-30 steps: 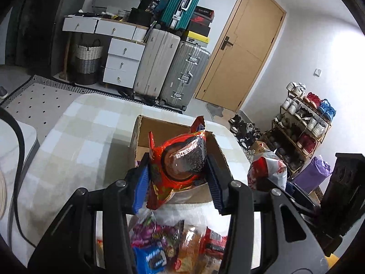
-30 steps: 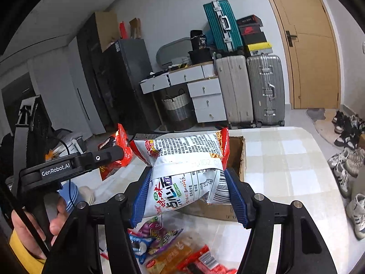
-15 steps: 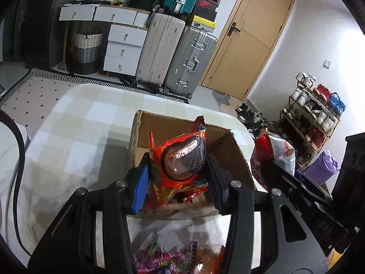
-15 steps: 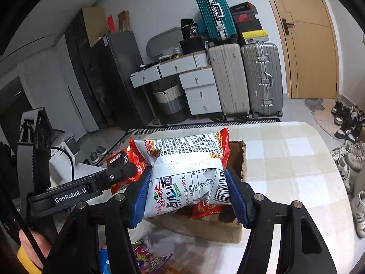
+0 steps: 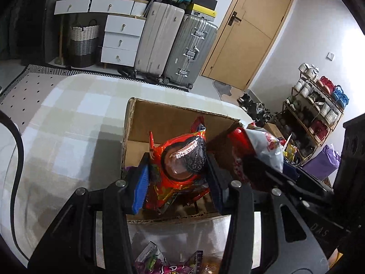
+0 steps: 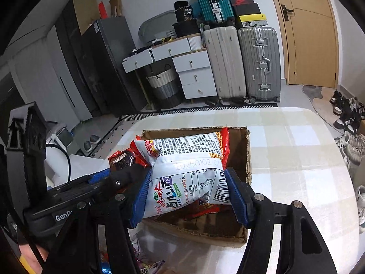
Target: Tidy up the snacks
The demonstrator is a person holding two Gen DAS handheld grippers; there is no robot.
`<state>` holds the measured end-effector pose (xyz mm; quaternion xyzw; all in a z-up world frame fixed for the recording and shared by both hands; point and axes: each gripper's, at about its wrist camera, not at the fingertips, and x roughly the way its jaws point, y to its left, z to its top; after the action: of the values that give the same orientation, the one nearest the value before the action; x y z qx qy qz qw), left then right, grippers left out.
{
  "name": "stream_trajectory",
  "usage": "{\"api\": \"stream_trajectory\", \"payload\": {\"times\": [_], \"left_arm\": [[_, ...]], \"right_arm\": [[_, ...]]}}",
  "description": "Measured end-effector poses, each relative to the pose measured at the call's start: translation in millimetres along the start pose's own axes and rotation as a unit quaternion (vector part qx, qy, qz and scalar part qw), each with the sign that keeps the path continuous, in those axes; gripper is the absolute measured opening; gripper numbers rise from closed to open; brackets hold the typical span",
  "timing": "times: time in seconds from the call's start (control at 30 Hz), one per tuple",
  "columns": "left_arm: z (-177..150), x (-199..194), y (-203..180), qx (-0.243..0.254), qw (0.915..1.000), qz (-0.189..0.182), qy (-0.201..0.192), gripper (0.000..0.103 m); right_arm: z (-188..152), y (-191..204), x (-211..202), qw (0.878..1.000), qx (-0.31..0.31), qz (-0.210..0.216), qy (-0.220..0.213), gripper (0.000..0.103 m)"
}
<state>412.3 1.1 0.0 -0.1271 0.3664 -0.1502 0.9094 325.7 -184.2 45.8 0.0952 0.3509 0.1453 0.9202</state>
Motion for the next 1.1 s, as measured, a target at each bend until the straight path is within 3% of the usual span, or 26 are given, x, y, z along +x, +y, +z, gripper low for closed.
{"api": "stream_trajectory", "payload": {"times": [0.67,0.93,1.1], "left_arm": [[-7.9,2.6,16.1,-0.023,0.9997,-0.006,0.001,0.044],[-7.0,-7.7,15.6,-0.030,0.9995,-0.006,-0.001,0.044],[-7.3,-11.5,14.2,-0.034,0.9994,-0.005,0.005,0.061]], "right_arm": [[-9.3,-2.0,22.1,0.999,-0.016,-0.023,0.045,0.064],[-6.9,2.8,18.9,0.999,-0.022,-0.024,0.029,0.064],[-8.3,3.4,12.4,0.999,-0.022,-0.020,0.021,0.064]]}}
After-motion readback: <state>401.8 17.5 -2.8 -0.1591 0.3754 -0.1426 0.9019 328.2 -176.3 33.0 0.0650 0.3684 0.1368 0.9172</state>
